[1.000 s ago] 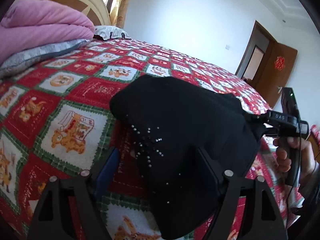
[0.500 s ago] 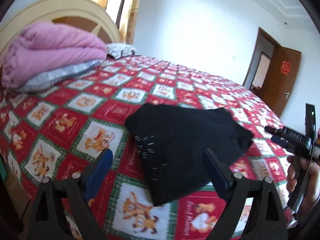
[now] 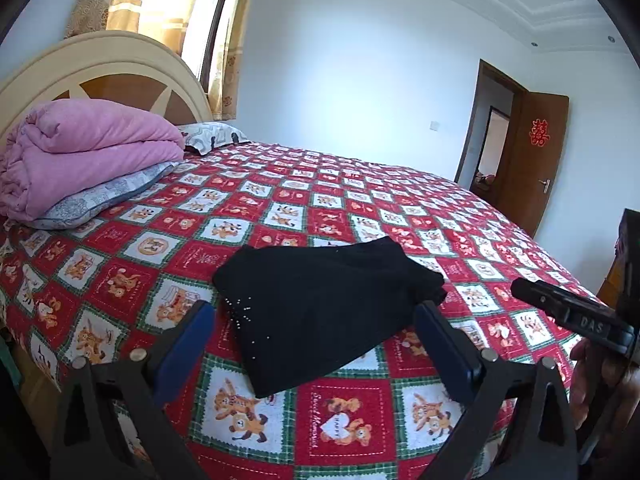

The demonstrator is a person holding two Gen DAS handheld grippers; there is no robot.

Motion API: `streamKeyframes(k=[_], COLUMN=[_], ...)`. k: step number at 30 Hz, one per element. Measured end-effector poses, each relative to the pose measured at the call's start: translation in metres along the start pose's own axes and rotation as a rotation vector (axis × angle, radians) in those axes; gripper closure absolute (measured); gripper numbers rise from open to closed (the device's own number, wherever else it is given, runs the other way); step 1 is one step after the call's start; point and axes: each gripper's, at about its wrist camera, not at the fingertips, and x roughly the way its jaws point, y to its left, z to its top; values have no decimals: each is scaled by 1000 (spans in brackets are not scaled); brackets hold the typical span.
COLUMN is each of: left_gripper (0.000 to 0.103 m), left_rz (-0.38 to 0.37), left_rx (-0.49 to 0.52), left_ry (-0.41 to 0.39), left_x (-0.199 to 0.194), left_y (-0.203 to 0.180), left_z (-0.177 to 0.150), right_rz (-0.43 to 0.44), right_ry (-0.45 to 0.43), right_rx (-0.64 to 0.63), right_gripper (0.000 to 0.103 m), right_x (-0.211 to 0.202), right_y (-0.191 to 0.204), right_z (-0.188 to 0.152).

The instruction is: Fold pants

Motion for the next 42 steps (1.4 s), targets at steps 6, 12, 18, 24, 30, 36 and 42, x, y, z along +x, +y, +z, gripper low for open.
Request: streamKeyframes(k=[6,12,18,24,30,36,42], left_gripper=[1,1,1,1,1,1,1], left_rz=[-7,-4,-4,-4,-5,-4,-3], left_rx=[10,5,6,6,6,6,7], left_ry=[-8,-1,-1,-1,1,0,2], left_x=[-3,-4,-4,-3,-3,-3,-3], left_y=[-5,-7,-8,-8,-8,-7,-8], left_z=[0,-1,-2,-2,-2,-2,-2], right_rz=[7,8,12,11,14,14,14], right_ry=[-19,-14,-9,-12,-9,-7,-6], right_rx=[-23,-24,-8,-7,-9,-9,-9], right_gripper=[27,27,27,27,27,27,27], right_x=[-13,-12,-12,-13,-13,-13,-13], right_y=[10,11,8,8,11,12,12], right_z=[-1,-5,-8,-7,-8,-9,-10])
